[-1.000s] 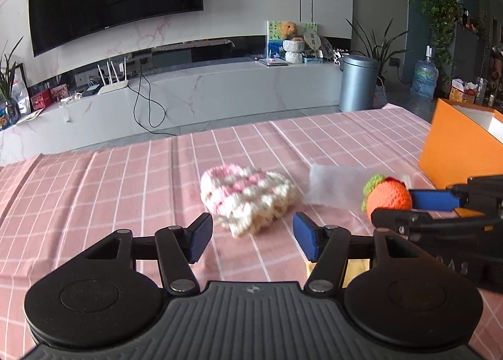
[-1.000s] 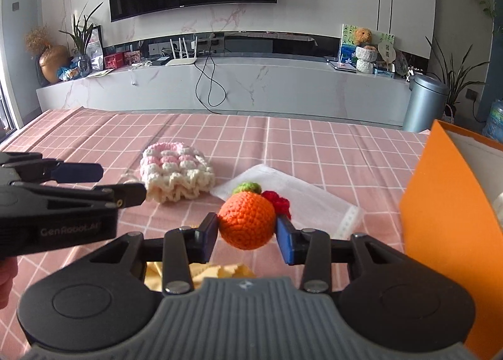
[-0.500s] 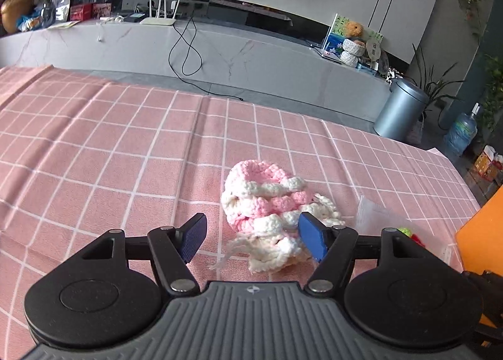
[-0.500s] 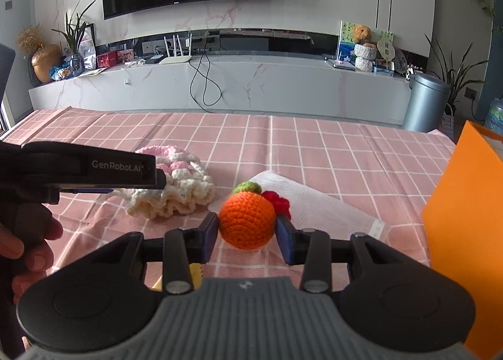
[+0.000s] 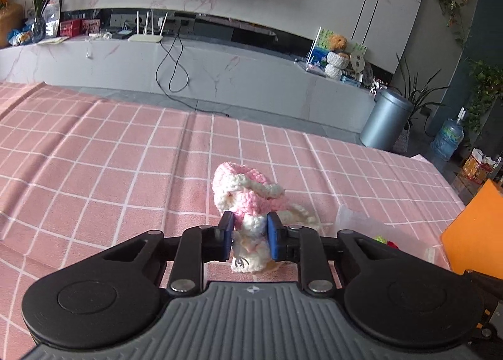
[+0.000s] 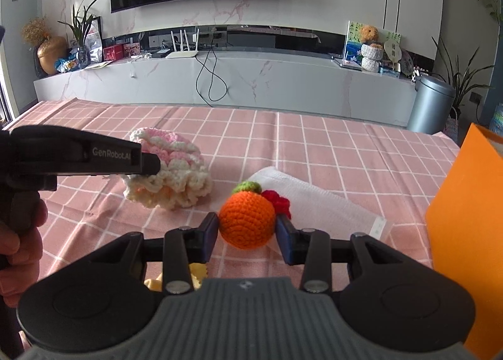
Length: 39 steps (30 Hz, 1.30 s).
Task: Organize soft objects
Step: 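Grasp the orange crocheted ball with the right tool while the left tool grasps the pink-white crocheted pouch, then lift the ball and pouch with both tools and carry them over the box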
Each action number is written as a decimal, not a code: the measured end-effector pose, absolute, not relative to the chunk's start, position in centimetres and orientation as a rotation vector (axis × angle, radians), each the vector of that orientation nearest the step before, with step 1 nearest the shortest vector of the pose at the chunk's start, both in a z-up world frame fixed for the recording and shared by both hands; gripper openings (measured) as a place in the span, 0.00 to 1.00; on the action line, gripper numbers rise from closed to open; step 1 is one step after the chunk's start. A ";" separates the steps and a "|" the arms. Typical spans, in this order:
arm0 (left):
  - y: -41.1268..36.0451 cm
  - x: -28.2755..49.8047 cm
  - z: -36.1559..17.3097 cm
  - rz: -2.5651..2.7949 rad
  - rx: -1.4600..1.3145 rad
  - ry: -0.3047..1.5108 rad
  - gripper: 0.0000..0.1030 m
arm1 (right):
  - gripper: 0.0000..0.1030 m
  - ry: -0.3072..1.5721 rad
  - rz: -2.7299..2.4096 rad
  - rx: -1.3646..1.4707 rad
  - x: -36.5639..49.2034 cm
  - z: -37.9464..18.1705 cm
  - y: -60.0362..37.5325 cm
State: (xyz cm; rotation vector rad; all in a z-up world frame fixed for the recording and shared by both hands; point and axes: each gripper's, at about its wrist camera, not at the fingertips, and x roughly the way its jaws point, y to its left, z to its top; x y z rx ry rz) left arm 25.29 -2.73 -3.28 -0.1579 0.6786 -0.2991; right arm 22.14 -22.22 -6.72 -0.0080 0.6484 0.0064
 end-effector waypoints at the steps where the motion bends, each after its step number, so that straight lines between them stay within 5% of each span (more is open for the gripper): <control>1: -2.6 25.0 -2.9 -0.299 -0.161 0.670 0.23 | 0.39 0.641 0.006 -0.011 21.9 -6.4 -22.2; 22: -2.9 13.5 5.6 -0.409 -0.146 0.538 0.23 | 0.39 0.479 0.034 0.015 9.4 1.7 -23.9; 39: -13.7 7.2 8.7 -0.705 -0.065 0.455 0.23 | 0.39 0.439 -0.130 -0.024 -0.4 5.2 -34.4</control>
